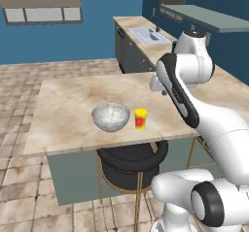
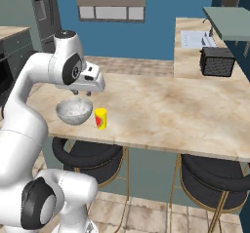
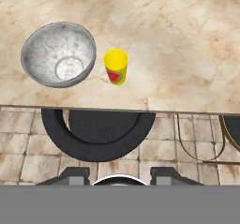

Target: Place the cup inside the bowl on the dining table and move the bowl to any counter.

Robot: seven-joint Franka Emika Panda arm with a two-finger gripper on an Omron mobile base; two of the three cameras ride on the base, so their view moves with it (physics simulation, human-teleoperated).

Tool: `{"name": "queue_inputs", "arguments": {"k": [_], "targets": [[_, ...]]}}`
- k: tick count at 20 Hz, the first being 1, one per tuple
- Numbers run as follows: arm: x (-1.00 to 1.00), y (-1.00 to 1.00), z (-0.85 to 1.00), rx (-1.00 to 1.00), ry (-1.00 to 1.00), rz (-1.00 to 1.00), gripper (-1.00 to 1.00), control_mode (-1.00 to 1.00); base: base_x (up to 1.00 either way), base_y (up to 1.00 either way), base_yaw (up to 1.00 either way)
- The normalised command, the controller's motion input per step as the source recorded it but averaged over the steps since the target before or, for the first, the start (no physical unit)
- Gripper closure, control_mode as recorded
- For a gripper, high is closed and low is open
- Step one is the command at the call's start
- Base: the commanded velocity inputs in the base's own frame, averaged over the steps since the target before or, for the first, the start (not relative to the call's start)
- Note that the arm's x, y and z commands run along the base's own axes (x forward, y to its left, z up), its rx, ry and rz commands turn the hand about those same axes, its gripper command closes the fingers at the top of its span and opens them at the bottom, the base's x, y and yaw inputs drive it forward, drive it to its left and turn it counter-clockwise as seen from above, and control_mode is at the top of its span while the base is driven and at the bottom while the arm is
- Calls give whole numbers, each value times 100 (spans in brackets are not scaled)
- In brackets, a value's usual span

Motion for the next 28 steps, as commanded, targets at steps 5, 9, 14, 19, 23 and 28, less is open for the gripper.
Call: {"name": "queue_inputs", "arguments": {"k": [5, 9, 14, 19, 23, 28], "targets": [[0, 0, 0, 0, -1, 0, -100, -100, 0, 0, 0], [0, 0, 0, 0, 0, 0, -100, -100, 0, 0, 0], [2, 3, 0, 0, 0, -1, -100, -100, 0, 0, 0], [15, 0, -4, 0, 0, 0, -100, -100, 0, 0, 0], [29, 1, -8, 0, 0, 0, -100, -100, 0, 0, 0], [30, 0, -10, 0, -1, 0, -100, -100, 0, 0, 0]]}}
